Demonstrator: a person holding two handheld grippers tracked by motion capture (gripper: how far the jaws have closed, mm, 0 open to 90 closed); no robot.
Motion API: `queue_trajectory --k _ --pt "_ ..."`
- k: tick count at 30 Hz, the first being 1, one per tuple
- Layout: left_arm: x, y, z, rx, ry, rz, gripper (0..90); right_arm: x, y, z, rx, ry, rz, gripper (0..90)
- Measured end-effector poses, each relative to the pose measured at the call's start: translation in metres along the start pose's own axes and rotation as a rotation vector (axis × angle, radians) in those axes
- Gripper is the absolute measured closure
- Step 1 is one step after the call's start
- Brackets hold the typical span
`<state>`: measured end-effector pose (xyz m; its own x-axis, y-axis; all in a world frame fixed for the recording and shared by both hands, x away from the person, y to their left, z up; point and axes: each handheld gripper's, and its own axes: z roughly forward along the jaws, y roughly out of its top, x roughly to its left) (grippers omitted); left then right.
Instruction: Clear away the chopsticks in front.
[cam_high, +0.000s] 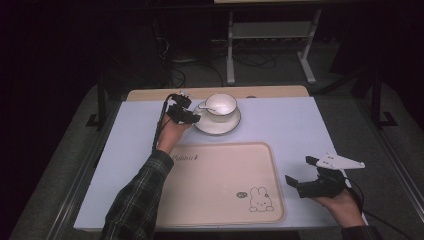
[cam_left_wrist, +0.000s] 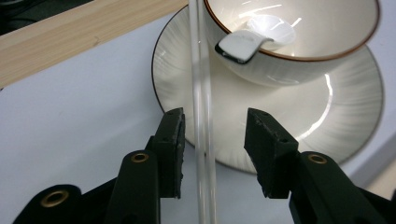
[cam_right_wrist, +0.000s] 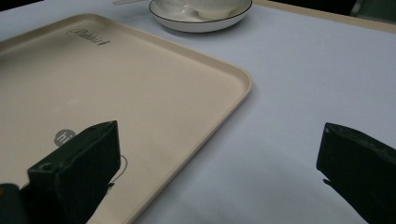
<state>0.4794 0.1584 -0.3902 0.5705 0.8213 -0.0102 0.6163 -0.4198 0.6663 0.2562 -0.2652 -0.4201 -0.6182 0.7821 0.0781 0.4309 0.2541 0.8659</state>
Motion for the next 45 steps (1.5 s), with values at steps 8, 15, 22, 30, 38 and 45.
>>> queue_trajectory --k 8,15,22,30,38,45 --pt "0.015 -0.016 -0.007 -0.011 -0.026 -0.041 69.5 0.001 0.000 0.001 0.008 0.000 -0.004 0.0" --pt "0.018 -0.021 -0.001 -0.005 -0.055 -0.055 74.5 0.000 0.000 0.001 0.008 0.007 -0.004 0.0" --pt "0.017 -0.022 0.004 -0.001 -0.061 -0.060 75.5 0.000 0.000 0.001 0.007 0.008 -0.003 0.0" --pt "0.019 -0.026 0.007 0.025 -0.057 -0.058 75.7 0.001 0.000 0.001 0.009 0.009 -0.004 0.0" --pt "0.018 -0.031 0.014 0.057 -0.055 -0.055 77.1 0.001 0.000 0.001 0.009 0.009 -0.004 0.0" --pt "0.016 -0.030 0.015 0.060 -0.049 -0.035 82.2 0.000 0.000 0.001 0.009 0.009 -0.002 0.0"
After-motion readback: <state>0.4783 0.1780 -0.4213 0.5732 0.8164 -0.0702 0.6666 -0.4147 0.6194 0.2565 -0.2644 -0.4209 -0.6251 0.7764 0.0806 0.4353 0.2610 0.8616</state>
